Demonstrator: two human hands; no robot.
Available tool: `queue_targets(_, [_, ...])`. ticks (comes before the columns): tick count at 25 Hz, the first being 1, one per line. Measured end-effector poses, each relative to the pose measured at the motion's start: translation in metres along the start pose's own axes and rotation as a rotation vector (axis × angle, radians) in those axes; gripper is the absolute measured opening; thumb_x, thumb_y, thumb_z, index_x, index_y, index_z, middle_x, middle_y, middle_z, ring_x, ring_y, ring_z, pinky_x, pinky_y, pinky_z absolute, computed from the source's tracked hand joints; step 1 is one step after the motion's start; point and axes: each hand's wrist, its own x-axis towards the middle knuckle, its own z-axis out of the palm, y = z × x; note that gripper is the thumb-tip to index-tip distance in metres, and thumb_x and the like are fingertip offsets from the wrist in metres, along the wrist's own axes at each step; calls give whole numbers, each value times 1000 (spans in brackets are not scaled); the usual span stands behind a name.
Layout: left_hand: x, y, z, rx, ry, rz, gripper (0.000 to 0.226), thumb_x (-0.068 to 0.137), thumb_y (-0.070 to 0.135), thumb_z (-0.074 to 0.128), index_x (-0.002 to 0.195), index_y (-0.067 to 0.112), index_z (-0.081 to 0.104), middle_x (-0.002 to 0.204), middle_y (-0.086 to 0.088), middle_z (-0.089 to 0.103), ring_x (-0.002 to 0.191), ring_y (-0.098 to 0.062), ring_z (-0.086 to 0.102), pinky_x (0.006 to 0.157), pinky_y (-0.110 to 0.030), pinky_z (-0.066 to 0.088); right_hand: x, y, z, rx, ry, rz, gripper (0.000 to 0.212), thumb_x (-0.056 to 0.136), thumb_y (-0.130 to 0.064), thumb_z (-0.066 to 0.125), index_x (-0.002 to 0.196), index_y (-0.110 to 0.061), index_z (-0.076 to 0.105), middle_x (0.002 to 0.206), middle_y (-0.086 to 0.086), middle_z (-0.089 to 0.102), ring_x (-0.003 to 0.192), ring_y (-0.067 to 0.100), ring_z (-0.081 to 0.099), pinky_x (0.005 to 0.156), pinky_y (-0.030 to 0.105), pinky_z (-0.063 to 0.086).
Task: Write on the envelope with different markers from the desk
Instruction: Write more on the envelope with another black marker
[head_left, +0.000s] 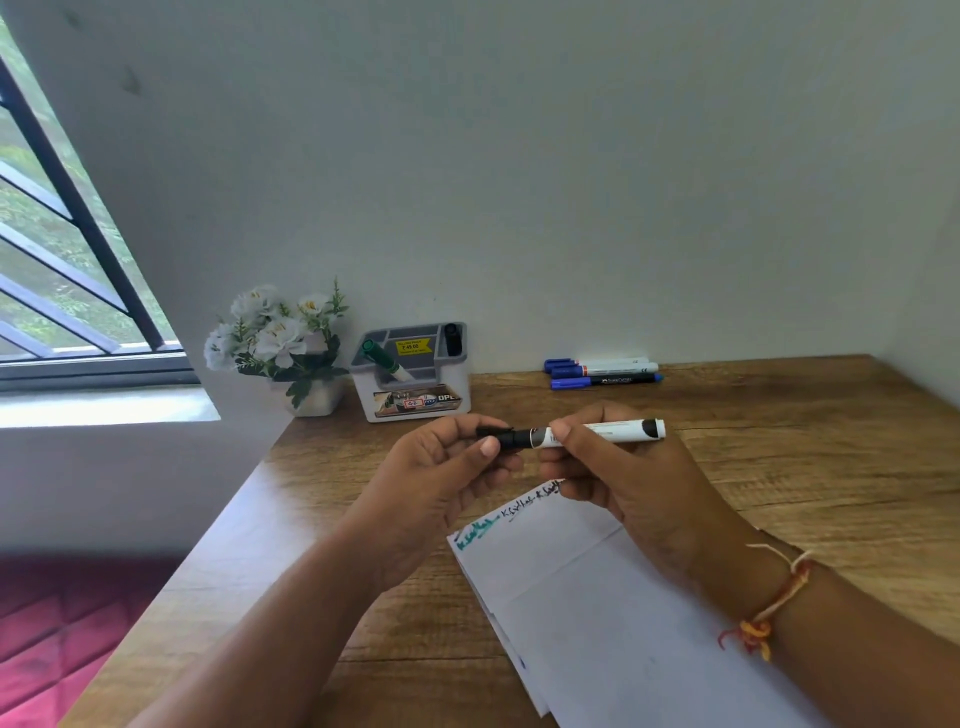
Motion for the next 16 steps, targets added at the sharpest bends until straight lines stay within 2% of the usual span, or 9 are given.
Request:
queue_targets(2, [0,-1,0,-14,20,23,31,83,6,64,113,2,67,100,-19,75,87,-19,73,80,-25,62,0,1,1,80,4,29,14,92,-17,71,81,-18,79,85,15,80,75,19,77,61,24,61])
queue_targets(6, [-1,-3,3,31,37,84,25,90,2,60,114,1,66,99,-20,76,87,-20,74,78,-25,61,1,1,2,129,-18,39,16,88,-21,71,76,-21,82,86,16,79,75,18,78,62,23,61])
queue_targets(11, [-3,3,4,35,9,117,30,85,8,63,115,1,66,101,-22,76,88,-21,74,78,-25,61,3,-2,-1,152,-61,30,13,93,-19,67,91,-12,77,90,17,80,81,21,78,67,25,63])
queue_targets(14, [-2,5,4,70,50,168,31,84,11,65,113,4,67,107,-19,76,98,-24,73,83,-27,61,8,3,1,167,-30,71,35,85,-34,72,106,-7,75,99,16,80,89,23,78,75,30,64])
queue_targets(16, [0,8,1,111,172,276,24,88,5,65,111,7,70,108,-15,76,104,-27,72,89,-32,59,11,9,0,80,60,70,42,83,-44,73,109,-12,74,100,12,81,92,20,78,77,33,62])
